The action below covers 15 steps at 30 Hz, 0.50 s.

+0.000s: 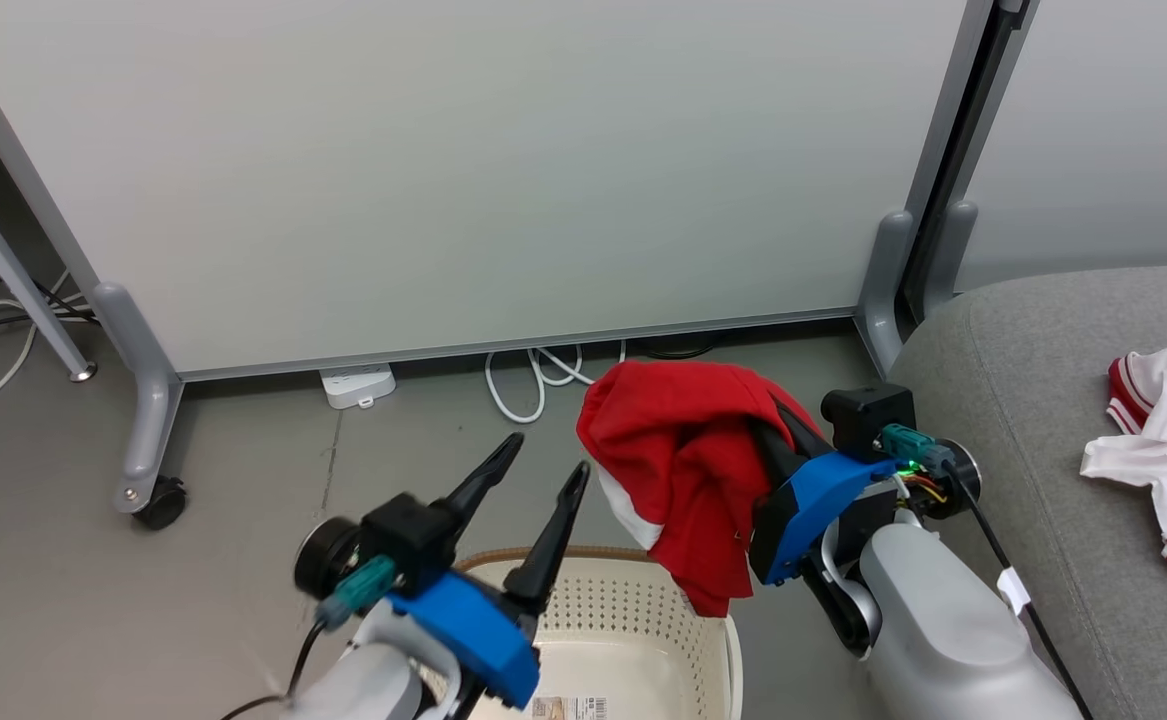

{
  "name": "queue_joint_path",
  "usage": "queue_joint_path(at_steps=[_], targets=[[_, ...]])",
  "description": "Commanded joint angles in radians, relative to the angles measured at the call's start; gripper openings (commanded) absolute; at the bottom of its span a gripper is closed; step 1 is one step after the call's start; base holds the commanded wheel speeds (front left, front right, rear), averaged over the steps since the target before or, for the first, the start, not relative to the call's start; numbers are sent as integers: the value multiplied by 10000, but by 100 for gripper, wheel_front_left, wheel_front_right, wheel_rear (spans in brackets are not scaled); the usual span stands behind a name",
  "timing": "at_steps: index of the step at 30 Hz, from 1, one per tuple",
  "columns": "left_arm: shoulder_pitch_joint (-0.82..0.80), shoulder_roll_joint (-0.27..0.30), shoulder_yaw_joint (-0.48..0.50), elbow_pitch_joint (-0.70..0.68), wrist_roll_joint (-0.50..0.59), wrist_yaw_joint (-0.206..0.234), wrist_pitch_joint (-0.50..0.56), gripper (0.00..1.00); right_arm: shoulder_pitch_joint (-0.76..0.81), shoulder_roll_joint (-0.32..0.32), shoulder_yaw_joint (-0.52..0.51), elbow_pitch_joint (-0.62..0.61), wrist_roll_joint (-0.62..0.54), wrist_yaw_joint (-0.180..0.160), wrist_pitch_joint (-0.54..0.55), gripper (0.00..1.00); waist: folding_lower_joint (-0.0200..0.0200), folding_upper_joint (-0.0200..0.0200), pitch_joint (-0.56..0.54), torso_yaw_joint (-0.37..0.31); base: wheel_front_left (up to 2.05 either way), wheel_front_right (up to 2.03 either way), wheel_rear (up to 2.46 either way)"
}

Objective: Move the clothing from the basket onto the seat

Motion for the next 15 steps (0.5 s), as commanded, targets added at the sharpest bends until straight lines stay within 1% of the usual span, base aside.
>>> queue_joint_path(at_steps=[1,3,6,11,15], targets=[[222,77,107,-129,93,56,-30,100,63,-6,-41,-57,-82,-9,-41,0,0,0,-4,0,0,0,0],[809,202,560,-449,392,126,-29,100,117,-6,-180,-75,-122,-9,-38,0,0,0,-23,12,0,0,0],[1535,199,1232,-904,714,251,-29,100,202,-6,-346,-97,-223,-9,-8,0,0,0,-88,46,0,0,0],[2540,95,2158,-1230,1162,259,-30,100,341,-6,-580,-169,-376,-9,59,0,0,0,-195,120,0,0,0],[3125,-9,2635,-1344,1484,134,-30,100,407,-6,-704,-266,-451,-9,107,0,0,0,-220,155,0,0,0]])
